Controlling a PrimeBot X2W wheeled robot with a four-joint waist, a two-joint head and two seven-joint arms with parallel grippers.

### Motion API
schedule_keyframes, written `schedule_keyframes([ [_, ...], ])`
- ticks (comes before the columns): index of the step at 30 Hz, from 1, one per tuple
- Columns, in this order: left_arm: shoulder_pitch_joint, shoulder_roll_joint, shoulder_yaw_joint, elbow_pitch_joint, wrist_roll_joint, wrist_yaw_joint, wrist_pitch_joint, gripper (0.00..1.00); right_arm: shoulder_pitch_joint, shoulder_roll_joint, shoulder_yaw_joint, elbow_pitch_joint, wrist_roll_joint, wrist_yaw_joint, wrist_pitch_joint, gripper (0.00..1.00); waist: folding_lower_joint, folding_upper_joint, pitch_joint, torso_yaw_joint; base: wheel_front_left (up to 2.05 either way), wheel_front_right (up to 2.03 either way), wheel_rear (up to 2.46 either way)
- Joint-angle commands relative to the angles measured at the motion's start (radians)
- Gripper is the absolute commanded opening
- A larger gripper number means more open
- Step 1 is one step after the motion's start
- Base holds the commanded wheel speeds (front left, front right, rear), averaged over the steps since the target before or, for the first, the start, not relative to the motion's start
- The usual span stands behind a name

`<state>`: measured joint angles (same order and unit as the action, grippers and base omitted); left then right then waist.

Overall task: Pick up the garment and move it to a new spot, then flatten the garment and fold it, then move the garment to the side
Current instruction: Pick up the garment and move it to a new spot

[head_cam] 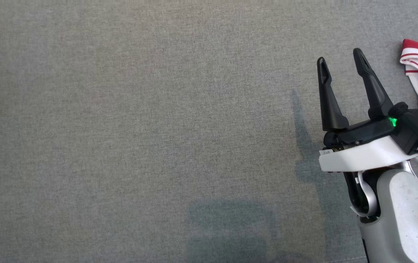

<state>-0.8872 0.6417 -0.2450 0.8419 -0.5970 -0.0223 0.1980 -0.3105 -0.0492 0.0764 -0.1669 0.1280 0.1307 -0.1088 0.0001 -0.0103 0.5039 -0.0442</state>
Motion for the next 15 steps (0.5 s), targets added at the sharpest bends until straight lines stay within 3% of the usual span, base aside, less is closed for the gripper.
schedule_keyframes([
  [1,-0.022,0.013,-0.007,-0.010,0.015,-0.009,-0.018,0.00,0.016,-0.003,0.003,0.016,0.012,0.000,-0.012,1.00,-0.0001,0.0103,-0.051,0.009,0.00,0.00,0.00],
  [15,-0.073,-0.029,-0.113,-0.105,0.039,-0.089,-0.012,0.00,0.111,-0.003,-0.018,0.121,0.056,0.000,-0.052,1.00,-0.0001,0.0103,-0.315,-0.005,0.00,0.00,0.00],
])
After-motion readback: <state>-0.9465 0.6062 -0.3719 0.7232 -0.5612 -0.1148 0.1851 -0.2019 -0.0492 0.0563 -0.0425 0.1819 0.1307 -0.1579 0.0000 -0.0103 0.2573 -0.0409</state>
